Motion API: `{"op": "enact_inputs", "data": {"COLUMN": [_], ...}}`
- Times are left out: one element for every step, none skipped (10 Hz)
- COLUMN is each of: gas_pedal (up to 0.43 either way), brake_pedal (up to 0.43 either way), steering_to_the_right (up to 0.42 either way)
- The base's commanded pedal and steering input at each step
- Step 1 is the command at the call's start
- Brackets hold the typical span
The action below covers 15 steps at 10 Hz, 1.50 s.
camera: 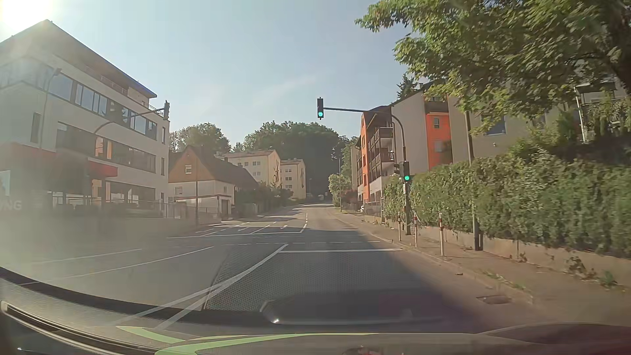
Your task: Follow the waypoints while adhering to traffic rules and regulations
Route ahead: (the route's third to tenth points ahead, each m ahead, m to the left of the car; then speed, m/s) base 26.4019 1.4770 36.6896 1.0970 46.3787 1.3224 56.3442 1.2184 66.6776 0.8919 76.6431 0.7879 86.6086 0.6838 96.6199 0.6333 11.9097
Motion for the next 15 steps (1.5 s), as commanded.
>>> {"op": "enact_inputs", "data": {"gas_pedal": [0.189, 0.189, 0.189, 0.189, 0.189, 0.189, 0.189, 0.189, 0.189, 0.189, 0.189, 0.189, 0.189, 0.189, 0.189], "brake_pedal": [0.000, 0.000, 0.000, 0.000, 0.000, 0.000, 0.000, 0.000, 0.000, 0.000, 0.000, 0.000, 0.000, 0.000, 0.000], "steering_to_the_right": [-0.003, -0.004, -0.003, -0.004, -0.004, -0.004, -0.004, -0.004, -0.004, -0.004, -0.004, -0.004, -0.004, -0.004, -0.004]}}
